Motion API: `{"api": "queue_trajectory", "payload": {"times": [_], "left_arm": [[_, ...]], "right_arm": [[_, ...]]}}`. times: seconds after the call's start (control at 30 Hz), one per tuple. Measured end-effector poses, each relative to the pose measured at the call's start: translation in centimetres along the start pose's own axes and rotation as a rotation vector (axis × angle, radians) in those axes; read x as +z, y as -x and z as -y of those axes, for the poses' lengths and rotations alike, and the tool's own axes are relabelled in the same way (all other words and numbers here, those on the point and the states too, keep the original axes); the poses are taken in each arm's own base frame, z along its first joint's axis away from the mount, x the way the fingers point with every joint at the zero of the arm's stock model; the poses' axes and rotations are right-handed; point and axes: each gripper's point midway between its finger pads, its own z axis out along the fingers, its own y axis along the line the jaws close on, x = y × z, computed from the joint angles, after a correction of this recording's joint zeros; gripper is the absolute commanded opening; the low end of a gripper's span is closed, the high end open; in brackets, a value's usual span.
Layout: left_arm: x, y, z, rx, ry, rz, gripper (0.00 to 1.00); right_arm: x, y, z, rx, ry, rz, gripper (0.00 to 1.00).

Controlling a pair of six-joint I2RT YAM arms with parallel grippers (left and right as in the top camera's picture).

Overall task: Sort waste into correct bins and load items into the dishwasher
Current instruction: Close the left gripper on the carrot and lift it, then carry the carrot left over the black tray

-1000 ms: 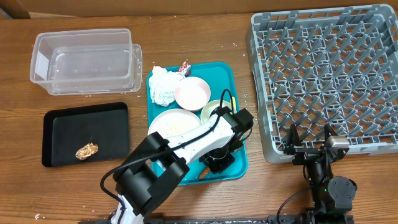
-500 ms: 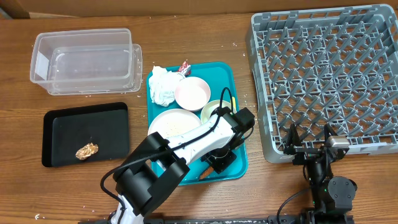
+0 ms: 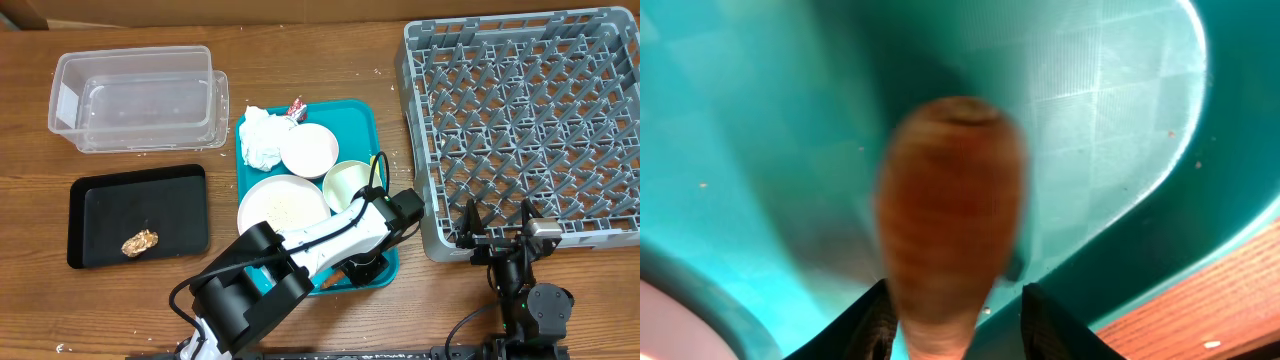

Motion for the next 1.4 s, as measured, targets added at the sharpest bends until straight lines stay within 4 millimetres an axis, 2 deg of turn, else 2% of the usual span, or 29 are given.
{"api": "queue_trajectory", "payload": {"times": [0.4, 0.53, 0.6, 0.83, 1.0, 1.13, 1.27, 1.4], "left_arm": [[0.0, 0.0, -0.3, -0.03, 0.012, 0.001, 0.3], [0.0, 0.0, -0.4, -0.03, 0.015, 0.001, 0.34], [0.0, 0.0, -0.4, -0.029, 0.015, 0.001, 0.33], [0.2, 0.1, -0.4, -0.029, 0.014, 0.006, 0.26], [0.2, 0.0, -0.4, -0.03, 0.014, 0.002, 0.14], [0.1, -0.4, -0.4, -0.036, 0.017, -0.017, 0.11], [-0.4, -1.2, -0.4, -0.038, 0.019, -0.051, 0.09], [-1.9, -0.7, -0.3, -0.038, 0.015, -0.047, 0.09]], "right_arm": [[0.0, 0.0, 0.0, 0.0, 0.0, 0.0, 1.0], [0.0, 0.0, 0.0, 0.0, 0.0, 0.0, 1.0], [0.0, 0.0, 0.0, 0.0, 0.0, 0.001, 1.0], [0.0, 0.0, 0.0, 0.0, 0.0, 0.0, 1.0], [0.0, 0.0, 0.0, 0.0, 0.0, 0.0, 1.0], [0.0, 0.0, 0.0, 0.0, 0.0, 0.0, 1.0], [0.0, 0.0, 0.0, 0.0, -0.001, 0.001, 1.0], [0.0, 0.0, 0.0, 0.0, 0.0, 0.0, 1.0]]}}
